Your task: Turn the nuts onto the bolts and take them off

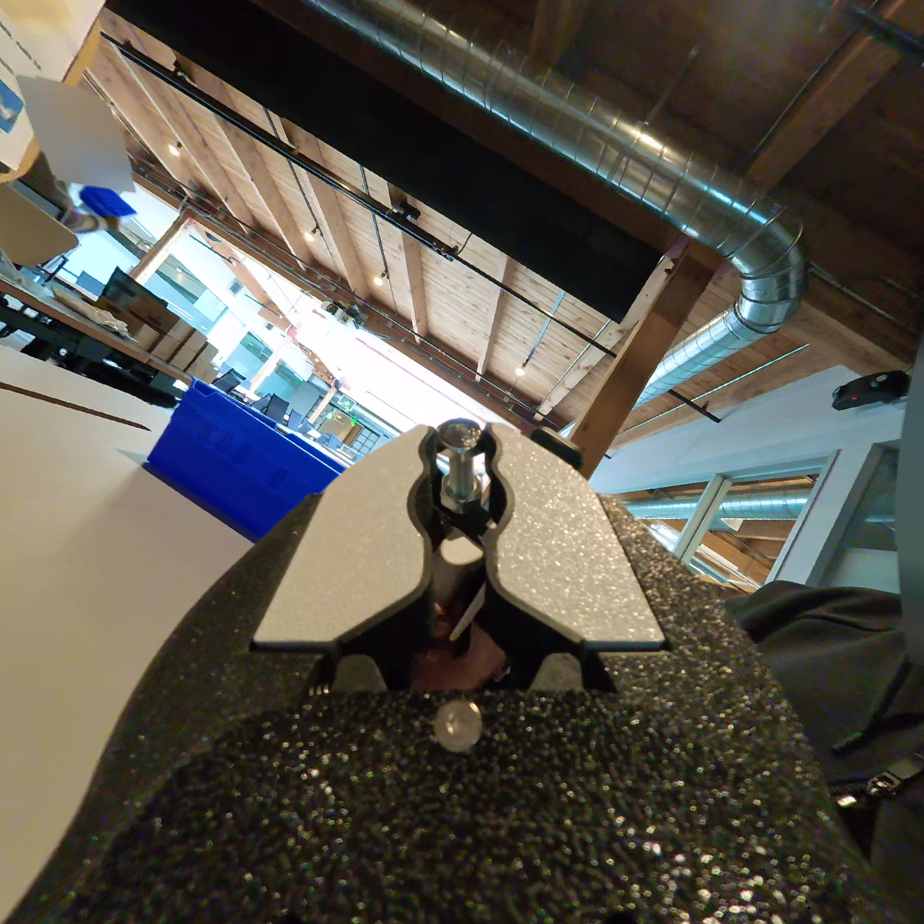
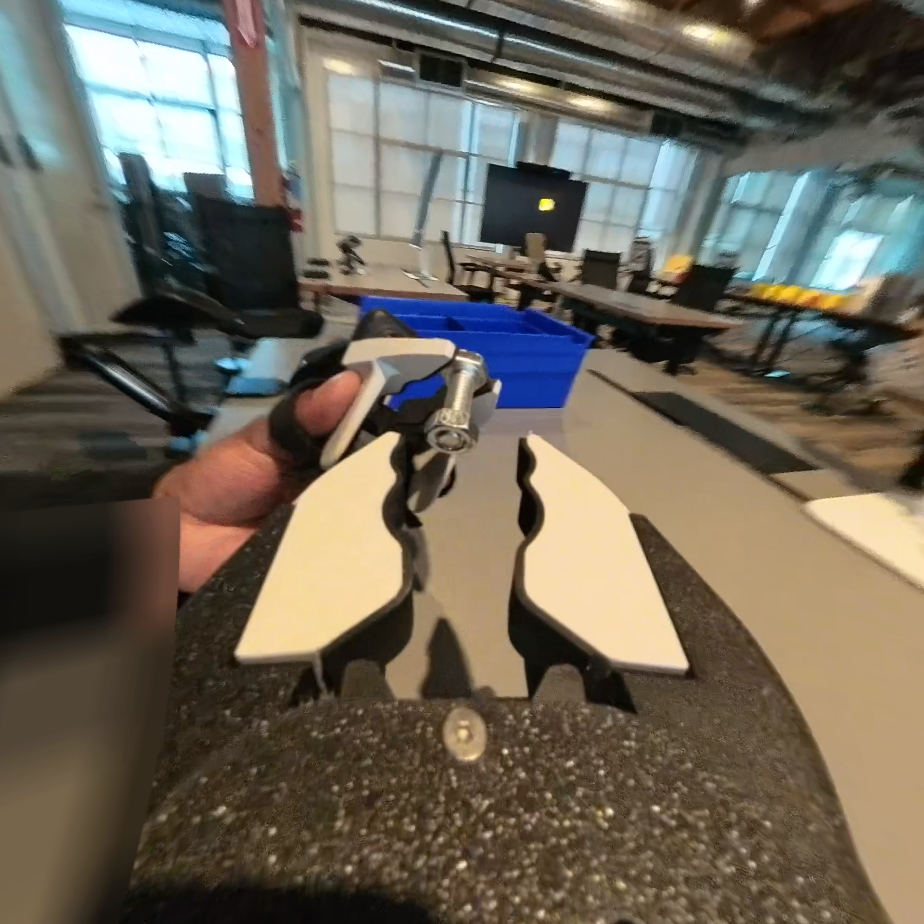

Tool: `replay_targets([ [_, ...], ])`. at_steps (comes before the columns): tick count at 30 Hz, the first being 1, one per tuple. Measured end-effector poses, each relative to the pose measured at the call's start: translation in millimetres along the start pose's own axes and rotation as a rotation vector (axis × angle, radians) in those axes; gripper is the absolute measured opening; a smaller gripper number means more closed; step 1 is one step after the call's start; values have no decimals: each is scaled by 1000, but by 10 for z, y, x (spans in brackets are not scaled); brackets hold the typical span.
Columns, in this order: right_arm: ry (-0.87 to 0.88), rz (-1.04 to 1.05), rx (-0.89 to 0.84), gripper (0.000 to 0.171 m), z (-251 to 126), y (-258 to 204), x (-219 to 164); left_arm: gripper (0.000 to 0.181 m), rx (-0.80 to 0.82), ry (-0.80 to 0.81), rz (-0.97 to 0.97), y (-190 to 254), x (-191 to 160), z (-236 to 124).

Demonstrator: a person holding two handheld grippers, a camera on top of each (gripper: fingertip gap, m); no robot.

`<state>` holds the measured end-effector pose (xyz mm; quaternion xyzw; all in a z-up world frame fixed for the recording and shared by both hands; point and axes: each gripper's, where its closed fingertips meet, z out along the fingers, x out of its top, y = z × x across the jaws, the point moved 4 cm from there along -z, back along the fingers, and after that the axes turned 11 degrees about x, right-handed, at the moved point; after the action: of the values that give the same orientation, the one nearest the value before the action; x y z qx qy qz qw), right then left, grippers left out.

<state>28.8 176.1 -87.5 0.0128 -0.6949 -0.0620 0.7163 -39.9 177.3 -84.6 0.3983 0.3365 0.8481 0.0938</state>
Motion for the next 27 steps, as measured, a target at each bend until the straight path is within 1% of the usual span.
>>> replay_targets([
  [4, -109, -288, -150, 43, -6, -27, 18, 16, -10, -4, -19, -4, -10, 6],
  [7, -201, -515, -226, 40, 35, -106, 5, 17, -11, -1, -26, -9, -8, 4],
  [9, -248, -624, -278, 37, 60, -144, 0, 17, -16, -3, -37, -12, -14, 8],
  [13, -308, -681, -346, 33, 69, -114, -20, 17, -19, -12, -40, -12, -24, 15],
  [16, -326, -678, -380, 19, 36, -55, -30, 17, -21, -23, -39, -7, -40, 27],
  [19, -302, -633, -343, 18, 29, -61, -18, 17, -27, -25, -33, 7, -41, 30],
  [21, -279, -547, -297, 18, 32, -58, -27, 17, -20, -26, -26, 4, -39, 28],
  [23, -215, -364, -199, 18, 40, -57, -43, 17, -17, -25, -24, 2, -39, 26],
  [27, -26, 127, 113, 14, 48, -68, -68, 17, -24, -21, -20, 13, -35, 30],
])
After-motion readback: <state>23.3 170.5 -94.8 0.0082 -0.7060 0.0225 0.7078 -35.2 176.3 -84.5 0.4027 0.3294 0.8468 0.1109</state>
